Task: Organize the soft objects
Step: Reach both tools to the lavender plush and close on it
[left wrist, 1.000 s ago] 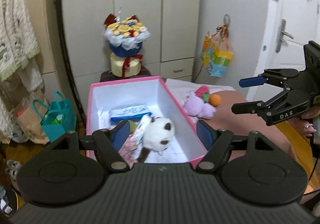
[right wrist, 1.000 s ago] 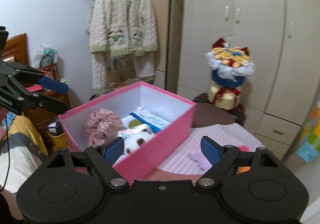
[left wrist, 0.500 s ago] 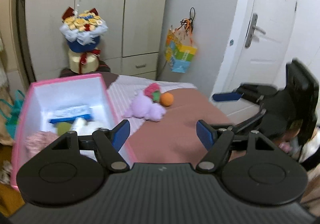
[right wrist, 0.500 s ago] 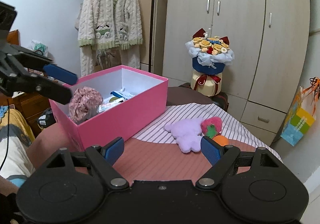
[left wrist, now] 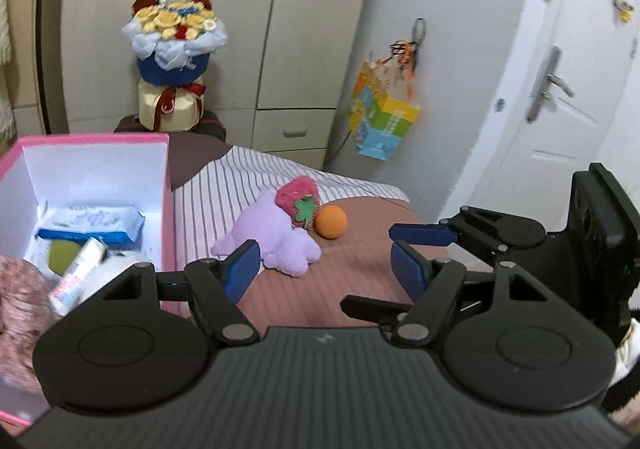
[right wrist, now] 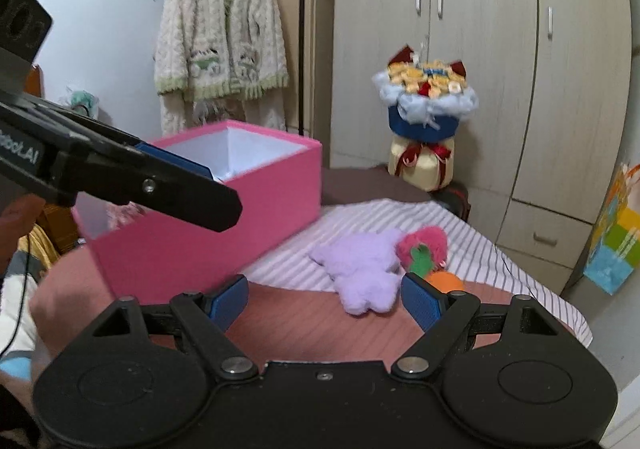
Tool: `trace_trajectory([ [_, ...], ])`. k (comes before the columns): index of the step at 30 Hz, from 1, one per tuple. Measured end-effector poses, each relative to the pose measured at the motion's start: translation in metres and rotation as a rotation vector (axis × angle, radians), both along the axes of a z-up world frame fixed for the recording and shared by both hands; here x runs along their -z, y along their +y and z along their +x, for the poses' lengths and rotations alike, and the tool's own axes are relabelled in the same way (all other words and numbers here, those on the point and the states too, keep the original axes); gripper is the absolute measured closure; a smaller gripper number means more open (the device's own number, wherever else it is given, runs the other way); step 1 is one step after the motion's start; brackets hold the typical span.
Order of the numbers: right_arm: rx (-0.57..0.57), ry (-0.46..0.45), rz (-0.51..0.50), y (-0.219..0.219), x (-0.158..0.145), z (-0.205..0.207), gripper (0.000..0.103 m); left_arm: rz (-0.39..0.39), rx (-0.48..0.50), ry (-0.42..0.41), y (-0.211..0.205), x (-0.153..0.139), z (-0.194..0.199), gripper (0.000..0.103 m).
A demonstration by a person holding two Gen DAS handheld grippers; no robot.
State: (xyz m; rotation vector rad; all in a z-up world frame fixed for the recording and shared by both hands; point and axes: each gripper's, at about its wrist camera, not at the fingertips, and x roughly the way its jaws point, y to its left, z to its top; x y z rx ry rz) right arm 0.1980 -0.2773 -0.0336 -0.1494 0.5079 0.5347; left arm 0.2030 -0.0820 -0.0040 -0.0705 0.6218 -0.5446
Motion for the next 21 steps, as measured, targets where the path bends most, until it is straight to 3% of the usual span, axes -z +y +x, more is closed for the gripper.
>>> trace_trajectory([
  [5,-0.029,0.036,-0.077,0.003,0.02,0.028,0.017,0.006,-0.043,0.053,-0.022,0.03,0.022,0.034],
  [10,-0.093,0.118,-0.074,0.002,0.035,0.057,0.018,-0.003,-0.133,0.06,-0.033,0.052,0.041,0.035],
  [21,-0.12,0.09,-0.117,0.019,0.056,0.099,0.025,-0.104,-0.302,0.155,-0.038,0.089,0.086,0.045],
])
